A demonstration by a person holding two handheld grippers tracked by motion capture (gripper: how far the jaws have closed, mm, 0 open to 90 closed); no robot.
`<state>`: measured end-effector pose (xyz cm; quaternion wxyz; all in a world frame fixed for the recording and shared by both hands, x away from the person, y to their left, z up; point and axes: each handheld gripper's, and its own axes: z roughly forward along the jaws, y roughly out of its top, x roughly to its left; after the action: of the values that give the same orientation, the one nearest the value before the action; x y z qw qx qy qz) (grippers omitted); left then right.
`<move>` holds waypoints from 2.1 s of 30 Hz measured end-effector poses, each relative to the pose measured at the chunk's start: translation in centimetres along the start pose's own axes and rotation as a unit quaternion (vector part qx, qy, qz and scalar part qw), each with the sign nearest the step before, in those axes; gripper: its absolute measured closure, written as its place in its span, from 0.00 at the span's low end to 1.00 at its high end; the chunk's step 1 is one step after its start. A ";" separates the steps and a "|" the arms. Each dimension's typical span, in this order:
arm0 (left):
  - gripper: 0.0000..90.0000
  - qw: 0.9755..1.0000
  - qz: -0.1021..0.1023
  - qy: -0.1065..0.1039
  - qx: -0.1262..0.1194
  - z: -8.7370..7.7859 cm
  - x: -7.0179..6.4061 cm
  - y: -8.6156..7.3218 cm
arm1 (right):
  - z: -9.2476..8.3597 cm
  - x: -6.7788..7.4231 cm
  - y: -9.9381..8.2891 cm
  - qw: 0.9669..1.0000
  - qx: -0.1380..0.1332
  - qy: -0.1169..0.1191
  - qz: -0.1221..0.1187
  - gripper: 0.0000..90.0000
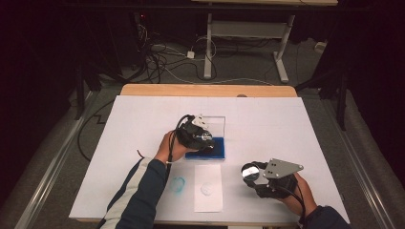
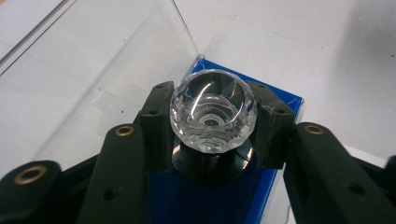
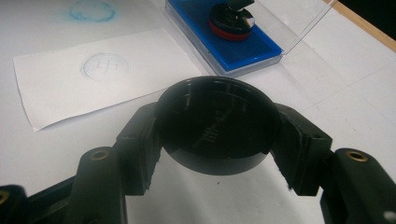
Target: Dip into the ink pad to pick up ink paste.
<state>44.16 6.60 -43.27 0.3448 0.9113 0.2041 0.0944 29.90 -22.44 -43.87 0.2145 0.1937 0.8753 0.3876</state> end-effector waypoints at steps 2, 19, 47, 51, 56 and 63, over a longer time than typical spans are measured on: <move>0.61 1.000 -0.001 0.000 -0.001 0.0 0.0 0.0 | 0.0 0.0 0.0 1.000 0.000 0.000 -0.001 0.42; 0.61 1.000 -0.011 -0.005 -0.015 0.2 0.1 -0.4 | 0.0 0.1 0.0 1.000 -0.001 0.002 -0.001 0.42; 0.61 1.000 -0.002 0.002 -0.012 0.0 -0.1 -0.3 | 0.0 0.0 0.0 1.000 -0.002 0.002 0.002 0.42; 0.61 1.000 -0.004 0.000 -0.014 0.1 -0.1 -0.4 | 0.1 0.0 0.0 1.000 -0.001 0.002 0.001 0.42; 0.60 1.000 -0.008 -0.004 -0.019 0.1 0.0 -0.5 | 0.1 0.0 0.0 1.000 -0.002 0.003 0.002 0.42; 0.60 1.000 0.002 -0.001 -0.024 -0.6 -0.1 -0.2 | 0.1 -0.1 0.1 1.000 -0.003 0.003 0.000 0.42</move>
<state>43.76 7.06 -42.96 0.3666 0.9033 0.1998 0.0985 30.00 -22.37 -43.88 0.2122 0.1923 0.8748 0.3908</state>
